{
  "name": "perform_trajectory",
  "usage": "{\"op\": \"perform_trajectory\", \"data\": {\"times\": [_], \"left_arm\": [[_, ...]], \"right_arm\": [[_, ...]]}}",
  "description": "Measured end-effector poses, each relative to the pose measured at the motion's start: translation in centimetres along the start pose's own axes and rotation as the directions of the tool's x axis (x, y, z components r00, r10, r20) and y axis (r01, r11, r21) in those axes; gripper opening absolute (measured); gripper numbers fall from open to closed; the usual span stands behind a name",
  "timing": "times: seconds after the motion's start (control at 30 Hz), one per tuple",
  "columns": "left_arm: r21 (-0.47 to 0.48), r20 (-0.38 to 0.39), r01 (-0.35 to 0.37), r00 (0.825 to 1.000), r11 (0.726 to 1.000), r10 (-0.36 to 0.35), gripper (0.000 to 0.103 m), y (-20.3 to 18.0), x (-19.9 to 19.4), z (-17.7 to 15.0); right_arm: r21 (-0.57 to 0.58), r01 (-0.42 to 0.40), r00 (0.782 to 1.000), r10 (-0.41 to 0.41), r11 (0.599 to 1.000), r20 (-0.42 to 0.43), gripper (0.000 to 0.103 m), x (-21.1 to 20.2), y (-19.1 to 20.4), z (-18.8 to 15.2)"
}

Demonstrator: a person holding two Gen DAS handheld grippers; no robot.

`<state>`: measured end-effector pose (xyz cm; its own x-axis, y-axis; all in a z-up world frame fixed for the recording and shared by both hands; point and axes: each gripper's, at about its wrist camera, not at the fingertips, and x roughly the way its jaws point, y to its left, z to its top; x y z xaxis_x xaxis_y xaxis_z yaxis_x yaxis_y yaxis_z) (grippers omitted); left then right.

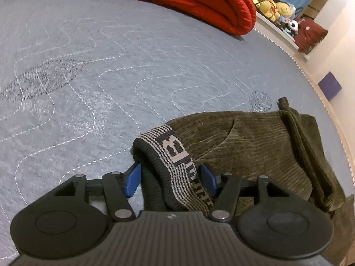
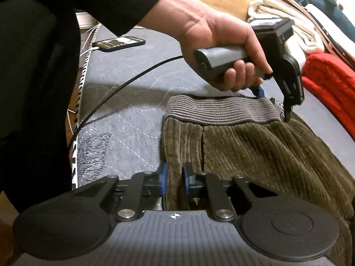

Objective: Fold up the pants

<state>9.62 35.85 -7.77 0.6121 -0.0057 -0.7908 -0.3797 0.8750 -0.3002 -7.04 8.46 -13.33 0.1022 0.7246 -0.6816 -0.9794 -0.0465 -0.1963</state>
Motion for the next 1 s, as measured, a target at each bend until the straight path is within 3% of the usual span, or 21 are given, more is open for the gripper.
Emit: {"op": "perform_trajectory", "data": {"times": [0.13, 0.27, 0.4, 0.53, 0.63, 0.7, 0.77, 0.8, 0.87, 0.93, 1.0], "left_arm": [[0.072, 0.035, -0.015, 0.999, 0.997, 0.012, 0.031, -0.9, -0.6, 0.1], [0.060, 0.106, 0.010, 0.994, 0.998, -0.017, 0.023, -0.1, -3.1, 1.0], [0.023, 0.156, 0.011, 0.988, 1.000, -0.015, 0.022, 1.6, -5.6, 1.3], [-0.012, 0.141, -0.016, 0.990, 1.000, 0.017, 0.022, 2.9, -5.9, 0.9], [0.015, 0.127, -0.049, 0.991, 0.999, 0.047, 0.026, 2.6, -5.2, 0.4], [0.004, 0.118, -0.105, 0.988, 0.995, 0.103, 0.031, 2.6, -5.0, 0.3], [0.006, 0.160, -0.202, 0.967, 0.979, 0.198, 0.041, 2.4, -6.1, 0.8], [0.003, 0.199, -0.215, 0.957, 0.977, 0.210, 0.042, 2.3, -7.3, 0.7], [0.008, 0.247, -0.164, 0.956, 0.986, 0.157, 0.042, 1.5, -9.2, 0.7], [0.067, 0.262, -0.064, 0.964, 0.996, 0.045, 0.042, 0.1, -10.6, 0.2], [0.181, 0.209, 0.017, 0.976, 0.983, -0.056, 0.042, -1.5, -10.5, -0.9]], "right_arm": [[0.013, -0.027, 0.999, 0.026, 1.000, 0.043, 0.007, -0.5, -0.3, 0.4], [0.002, -0.056, 0.992, 0.055, 0.998, 0.110, 0.006, -1.5, -0.2, 0.9], [-0.004, -0.073, 0.983, 0.073, 0.997, 0.171, 0.006, -2.2, -0.1, 1.2], [-0.011, -0.123, 0.964, 0.122, 0.992, 0.236, 0.006, -3.6, -0.1, 1.9], [-0.009, -0.111, 0.975, 0.111, 0.994, 0.195, 0.007, -3.3, -0.1, 2.1], [0.008, -0.122, 0.984, 0.120, 0.993, 0.135, 0.008, -2.8, -0.3, 2.0], [0.031, -0.087, 0.990, 0.083, 0.996, 0.113, 0.011, -2.8, -0.4, 2.0], [0.045, -0.081, 0.990, 0.075, 0.996, 0.119, 0.014, -3.3, -0.5, 2.0], [0.072, -0.072, 0.987, 0.060, 0.995, 0.152, 0.029, -4.8, -0.9, 2.1], [0.099, -0.051, 0.985, 0.033, 0.994, 0.170, 0.033, -6.0, -1.4, 1.8], [0.116, -0.055, 0.991, 0.039, 0.992, 0.132, 0.033, -6.0, -1.8, 1.2]]}}
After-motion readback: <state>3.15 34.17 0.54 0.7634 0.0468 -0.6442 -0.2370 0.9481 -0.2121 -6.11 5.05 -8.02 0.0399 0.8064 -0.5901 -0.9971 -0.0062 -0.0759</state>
